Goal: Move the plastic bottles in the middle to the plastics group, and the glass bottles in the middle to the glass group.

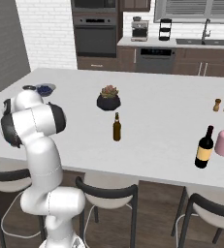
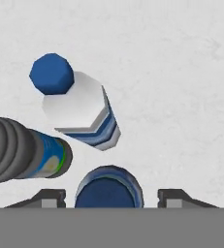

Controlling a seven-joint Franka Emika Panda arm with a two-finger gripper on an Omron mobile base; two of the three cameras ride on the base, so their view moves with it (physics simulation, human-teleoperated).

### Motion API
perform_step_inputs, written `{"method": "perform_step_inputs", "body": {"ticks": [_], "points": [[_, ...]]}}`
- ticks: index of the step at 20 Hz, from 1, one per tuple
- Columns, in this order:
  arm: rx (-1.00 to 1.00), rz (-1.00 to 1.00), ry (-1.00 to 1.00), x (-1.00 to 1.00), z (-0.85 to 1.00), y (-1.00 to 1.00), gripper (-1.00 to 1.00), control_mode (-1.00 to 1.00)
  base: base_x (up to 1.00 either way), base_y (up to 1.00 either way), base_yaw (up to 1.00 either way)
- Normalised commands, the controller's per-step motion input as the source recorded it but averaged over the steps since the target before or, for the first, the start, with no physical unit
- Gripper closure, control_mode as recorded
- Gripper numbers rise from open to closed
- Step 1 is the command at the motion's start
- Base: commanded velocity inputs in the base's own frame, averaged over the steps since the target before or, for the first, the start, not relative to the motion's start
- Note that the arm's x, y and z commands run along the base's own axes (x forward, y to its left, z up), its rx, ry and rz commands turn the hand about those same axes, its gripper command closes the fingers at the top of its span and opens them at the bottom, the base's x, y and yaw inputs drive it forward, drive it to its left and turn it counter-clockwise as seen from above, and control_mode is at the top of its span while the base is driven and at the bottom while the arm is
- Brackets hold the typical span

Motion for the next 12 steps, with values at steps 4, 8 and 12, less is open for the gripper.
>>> {"method": "perform_step_inputs", "body": {"ticks": [4,8,12], "points": [[0.01,0.0,-0.04,0.0,0.01,-0.14,-1.0,-1.0,0.0,0.0,0.0],[0.09,0.0,-0.06,0.0,0.44,-0.02,-1.0,-1.0,0.0,0.0,0.0],[0.15,0.0,-0.03,-0.02,0.76,-0.1,-1.0,-1.0,0.0,0.0,0.0]]}}
